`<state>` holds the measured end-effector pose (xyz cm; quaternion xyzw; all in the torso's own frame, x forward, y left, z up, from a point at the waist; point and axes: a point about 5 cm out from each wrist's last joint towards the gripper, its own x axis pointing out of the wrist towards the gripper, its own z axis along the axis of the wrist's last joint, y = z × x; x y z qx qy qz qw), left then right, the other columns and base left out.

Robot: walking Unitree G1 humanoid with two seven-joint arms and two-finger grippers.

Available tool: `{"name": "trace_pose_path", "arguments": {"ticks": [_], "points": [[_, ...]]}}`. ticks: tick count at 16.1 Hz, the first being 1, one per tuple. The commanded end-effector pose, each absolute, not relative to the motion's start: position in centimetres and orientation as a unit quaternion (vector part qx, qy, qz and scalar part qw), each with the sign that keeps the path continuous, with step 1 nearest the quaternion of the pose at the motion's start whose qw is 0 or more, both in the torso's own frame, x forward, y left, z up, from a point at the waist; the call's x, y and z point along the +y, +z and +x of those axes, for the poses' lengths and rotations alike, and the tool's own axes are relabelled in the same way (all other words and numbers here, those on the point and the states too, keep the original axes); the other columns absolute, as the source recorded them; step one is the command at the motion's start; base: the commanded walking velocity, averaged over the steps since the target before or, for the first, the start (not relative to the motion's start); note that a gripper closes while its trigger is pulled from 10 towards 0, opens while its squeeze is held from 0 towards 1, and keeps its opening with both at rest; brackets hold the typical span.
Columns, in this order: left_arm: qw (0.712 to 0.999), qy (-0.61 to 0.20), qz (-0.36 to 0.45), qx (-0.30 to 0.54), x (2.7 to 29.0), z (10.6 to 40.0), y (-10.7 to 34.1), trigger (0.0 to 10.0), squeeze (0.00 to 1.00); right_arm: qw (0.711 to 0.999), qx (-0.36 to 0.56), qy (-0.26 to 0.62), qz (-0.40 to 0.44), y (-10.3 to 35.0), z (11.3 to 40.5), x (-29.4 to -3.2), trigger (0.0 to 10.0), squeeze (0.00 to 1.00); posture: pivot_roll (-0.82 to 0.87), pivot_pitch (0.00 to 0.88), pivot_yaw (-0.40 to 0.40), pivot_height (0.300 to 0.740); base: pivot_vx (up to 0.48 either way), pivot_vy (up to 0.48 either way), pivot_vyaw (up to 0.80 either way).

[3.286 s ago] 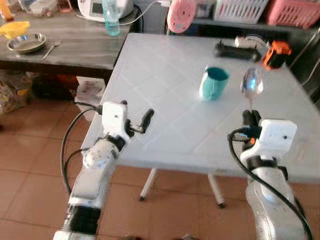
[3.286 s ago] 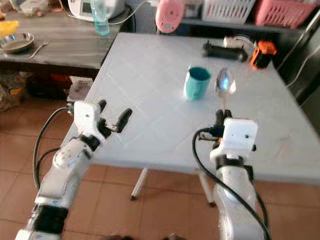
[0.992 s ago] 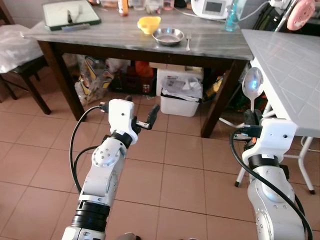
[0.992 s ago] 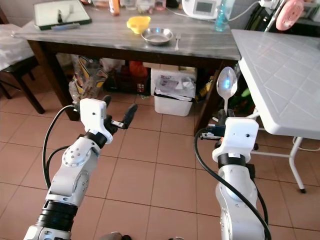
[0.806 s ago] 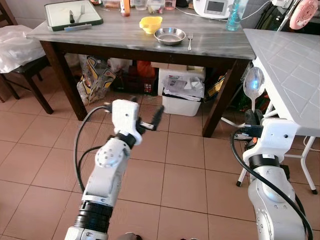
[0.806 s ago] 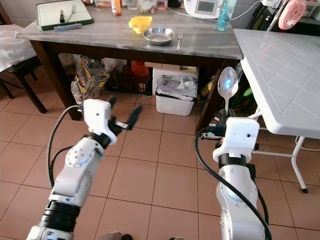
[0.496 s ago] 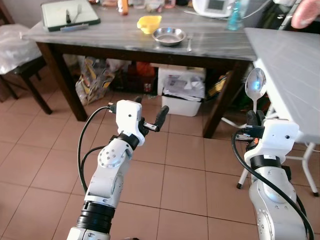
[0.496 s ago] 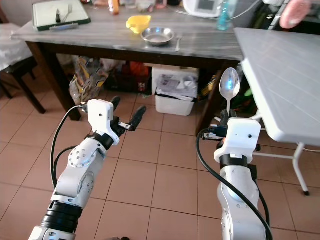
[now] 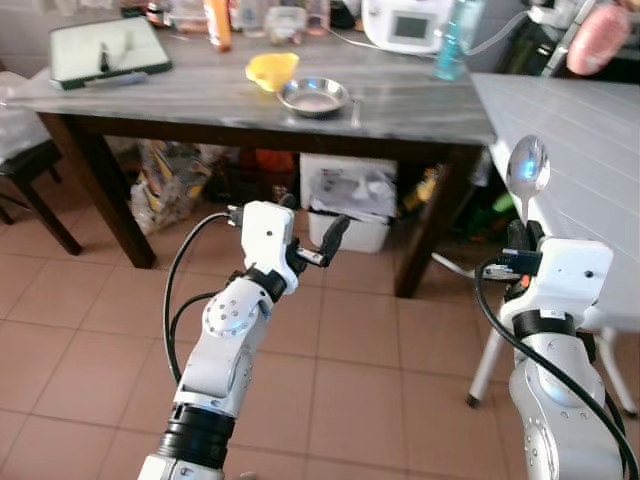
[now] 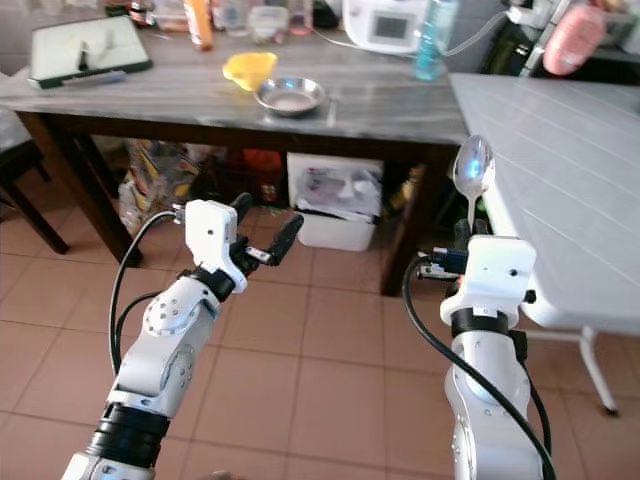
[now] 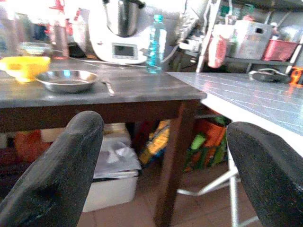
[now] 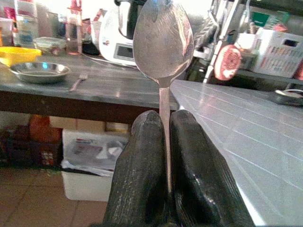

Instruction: Setting the table

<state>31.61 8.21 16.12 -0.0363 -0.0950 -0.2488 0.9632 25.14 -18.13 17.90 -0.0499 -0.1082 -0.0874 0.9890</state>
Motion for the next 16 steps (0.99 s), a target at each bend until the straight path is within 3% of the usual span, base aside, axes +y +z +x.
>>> {"name": "trace_pose_path", "arguments": {"ticks": [1, 11, 16], "points": [[0.965, -0.244, -0.036, -0.093, 8.5, 31.52, 16.02, 10.0, 0.0, 0.988, -0.118, -0.081, -0.05, 18.36, 24.98, -17.89, 10.0, 0.0, 0.06, 0.128, -0.034, 0.74, 0.409, 0.0, 0.0], [0.964, -0.248, -0.036, -0.091, 8.15, 31.81, 16.02, 10.0, 0.0, 0.988, -0.12, -0.081, -0.061, 18.57, 25.07, -17.92, 10.0, 0.0, 0.04, 0.125, -0.028, 0.74, 0.415, 0.0, 0.0], [0.964, -0.25, -0.035, -0.089, 8.06, 31.73, 15.95, 10.0, 0.0, 0.988, -0.12, -0.083, -0.059, 18.53, 25.09, -17.94, 10.0, 0.0, 0.05, 0.124, -0.026, 0.74, 0.417, 0.0, 0.35]]}}
